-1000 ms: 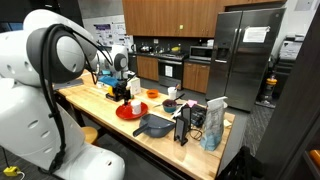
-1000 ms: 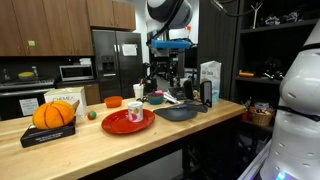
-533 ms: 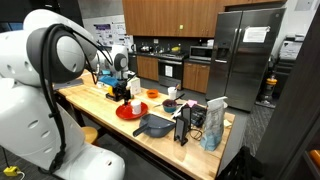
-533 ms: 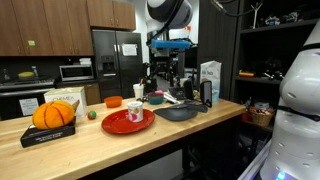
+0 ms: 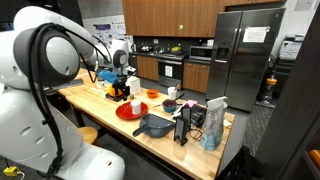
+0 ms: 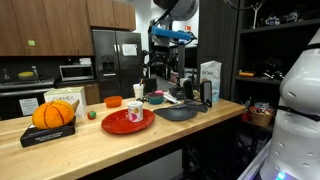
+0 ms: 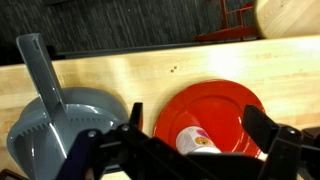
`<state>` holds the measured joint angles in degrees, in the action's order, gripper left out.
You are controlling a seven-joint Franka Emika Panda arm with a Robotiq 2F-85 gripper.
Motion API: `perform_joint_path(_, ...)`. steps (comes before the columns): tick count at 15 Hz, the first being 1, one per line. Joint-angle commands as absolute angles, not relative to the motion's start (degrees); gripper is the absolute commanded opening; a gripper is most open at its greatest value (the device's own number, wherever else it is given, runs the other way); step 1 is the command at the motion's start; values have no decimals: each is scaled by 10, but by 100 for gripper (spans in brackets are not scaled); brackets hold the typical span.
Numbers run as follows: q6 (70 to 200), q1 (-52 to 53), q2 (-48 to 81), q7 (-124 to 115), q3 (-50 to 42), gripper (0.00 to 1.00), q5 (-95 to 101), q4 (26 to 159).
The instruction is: Remove the white can from the red plate and put it inside the purple bowl
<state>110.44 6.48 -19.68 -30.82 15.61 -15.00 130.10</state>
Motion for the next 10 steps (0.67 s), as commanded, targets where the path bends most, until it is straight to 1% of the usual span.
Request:
perform_joint_path(1,1111,70,-238,-315,136,100,-194,1308)
perform_joint_path(10,1122,65,-250,-312,141,100,-195,1306)
